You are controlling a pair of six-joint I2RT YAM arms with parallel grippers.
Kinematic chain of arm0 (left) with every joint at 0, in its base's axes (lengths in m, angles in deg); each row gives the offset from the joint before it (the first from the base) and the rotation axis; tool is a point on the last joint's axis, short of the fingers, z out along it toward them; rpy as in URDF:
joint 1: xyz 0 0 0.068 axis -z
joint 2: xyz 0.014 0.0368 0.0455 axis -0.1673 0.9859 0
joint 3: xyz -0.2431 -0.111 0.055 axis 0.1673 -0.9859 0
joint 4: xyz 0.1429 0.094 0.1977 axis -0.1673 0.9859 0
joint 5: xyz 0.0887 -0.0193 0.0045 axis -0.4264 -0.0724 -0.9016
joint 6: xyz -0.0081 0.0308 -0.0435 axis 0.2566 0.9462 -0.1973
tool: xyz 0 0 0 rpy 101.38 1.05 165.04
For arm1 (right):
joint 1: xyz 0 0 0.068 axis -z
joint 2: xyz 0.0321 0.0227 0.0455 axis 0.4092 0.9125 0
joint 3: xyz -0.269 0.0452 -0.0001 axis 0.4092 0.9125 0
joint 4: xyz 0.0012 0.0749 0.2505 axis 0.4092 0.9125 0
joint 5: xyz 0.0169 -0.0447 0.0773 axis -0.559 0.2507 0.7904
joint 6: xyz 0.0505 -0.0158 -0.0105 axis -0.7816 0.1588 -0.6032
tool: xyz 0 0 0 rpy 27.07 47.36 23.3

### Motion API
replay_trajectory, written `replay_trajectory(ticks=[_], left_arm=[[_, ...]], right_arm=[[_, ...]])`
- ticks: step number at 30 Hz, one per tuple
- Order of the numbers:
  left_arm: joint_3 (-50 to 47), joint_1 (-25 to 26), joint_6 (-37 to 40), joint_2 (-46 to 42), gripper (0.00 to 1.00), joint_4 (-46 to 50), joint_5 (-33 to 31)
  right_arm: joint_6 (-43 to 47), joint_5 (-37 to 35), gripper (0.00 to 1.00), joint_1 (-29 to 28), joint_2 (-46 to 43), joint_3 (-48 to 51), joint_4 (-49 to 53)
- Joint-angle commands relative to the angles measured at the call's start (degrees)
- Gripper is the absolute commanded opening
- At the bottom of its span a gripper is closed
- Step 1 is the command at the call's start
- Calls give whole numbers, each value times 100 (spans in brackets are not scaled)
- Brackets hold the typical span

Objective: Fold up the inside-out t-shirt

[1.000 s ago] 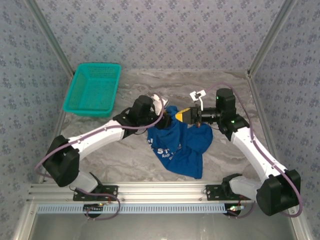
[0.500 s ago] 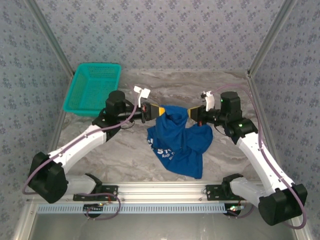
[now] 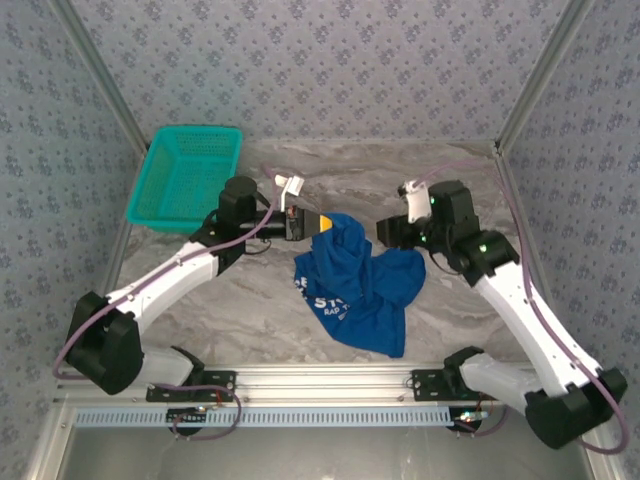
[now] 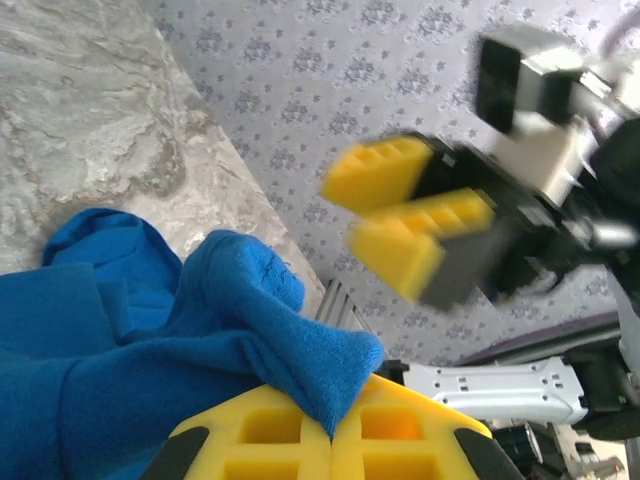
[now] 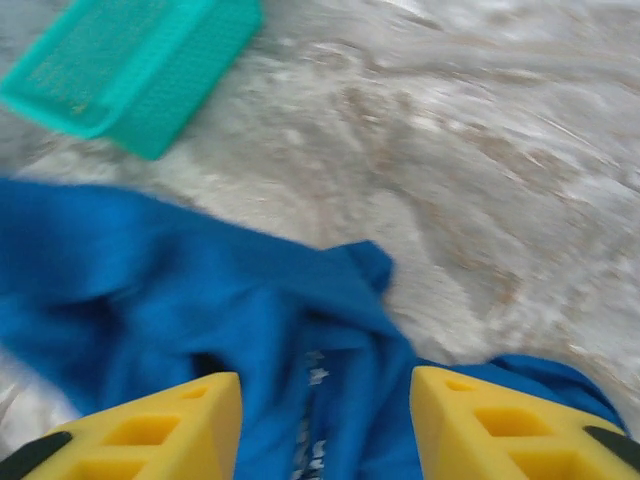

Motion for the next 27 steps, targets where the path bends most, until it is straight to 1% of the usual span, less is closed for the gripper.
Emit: replay_trajectory(ticks=[1,3,4,6,9,12,16,19,22,24,27], left_arm=[[264,-40,-57,80,0,141,-135],[302,-44,-40,89,0,160,-98],[318,-42,-24,81,0,169,-85],[342,-39,15,69,0,221,-61],[318,-36,32,36,0,244,-59],[308,-42,27,26,0,242,-30],[312,-30,32,-2,0,227,16],[312,-30,49,-12,0,234,45],[303,-36,70,-28,0,243,24],[303,-46,149,-49,0,325,-41],[287,-101,238,-89,0,439,-184]], right_arm=[[350,-461,55,-725,-107,236,-229],[422,-818,64,-1041,138,278,-426],[408,-932,65,-1118,246,294,-579],[410,-943,63,-1184,470,319,-964],[469,-905,57,-1176,825,287,-1247],[397,-659,57,-1165,1107,300,-1548],[292,-857,55,-1133,1261,403,-1833],[282,-1087,45,-1116,1354,382,-1922],[328,-1174,26,-1064,1398,352,-1889],[389,-1104,21,-996,1337,310,-1680],[461,-719,15,-794,1108,349,-1368]])
